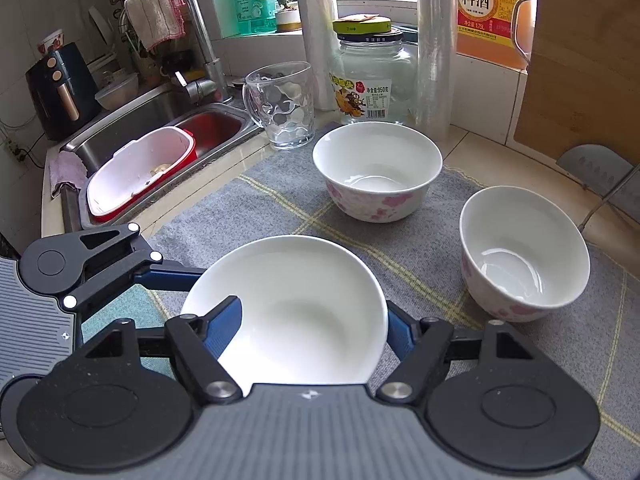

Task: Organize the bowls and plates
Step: 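Lift the bowl with the right tool and carry it toward the plate stack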

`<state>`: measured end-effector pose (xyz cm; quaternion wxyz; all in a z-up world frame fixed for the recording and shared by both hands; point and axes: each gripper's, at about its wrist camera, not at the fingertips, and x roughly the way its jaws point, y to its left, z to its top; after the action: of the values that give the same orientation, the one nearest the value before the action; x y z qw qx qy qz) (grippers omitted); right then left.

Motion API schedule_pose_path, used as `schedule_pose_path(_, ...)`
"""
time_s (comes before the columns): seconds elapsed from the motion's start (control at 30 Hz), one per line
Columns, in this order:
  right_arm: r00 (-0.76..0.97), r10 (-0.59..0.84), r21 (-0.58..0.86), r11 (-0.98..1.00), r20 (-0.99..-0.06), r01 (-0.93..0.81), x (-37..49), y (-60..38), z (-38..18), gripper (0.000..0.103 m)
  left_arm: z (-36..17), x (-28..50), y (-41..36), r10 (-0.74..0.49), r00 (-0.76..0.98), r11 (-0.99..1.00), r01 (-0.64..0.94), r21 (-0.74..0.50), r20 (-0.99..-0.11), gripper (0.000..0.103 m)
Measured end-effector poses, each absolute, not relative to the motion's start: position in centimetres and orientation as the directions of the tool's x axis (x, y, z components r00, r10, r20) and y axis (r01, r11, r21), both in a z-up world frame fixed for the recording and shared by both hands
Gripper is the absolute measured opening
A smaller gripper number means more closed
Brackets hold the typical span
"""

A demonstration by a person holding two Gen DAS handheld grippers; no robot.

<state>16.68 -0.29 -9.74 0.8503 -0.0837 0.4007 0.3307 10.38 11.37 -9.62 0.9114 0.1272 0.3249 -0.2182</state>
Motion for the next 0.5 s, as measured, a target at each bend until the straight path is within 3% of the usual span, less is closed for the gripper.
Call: schedule_pose_path(0.5, 0.517, 0.45, 0.118, 0.825, -0.728, -0.552, 13.1, -5.9, -8.0, 0.08, -7.7, 8.6, 6.8, -0.414, 0.649, 0.815, 0.577, 0.058, -0.639, 0.089)
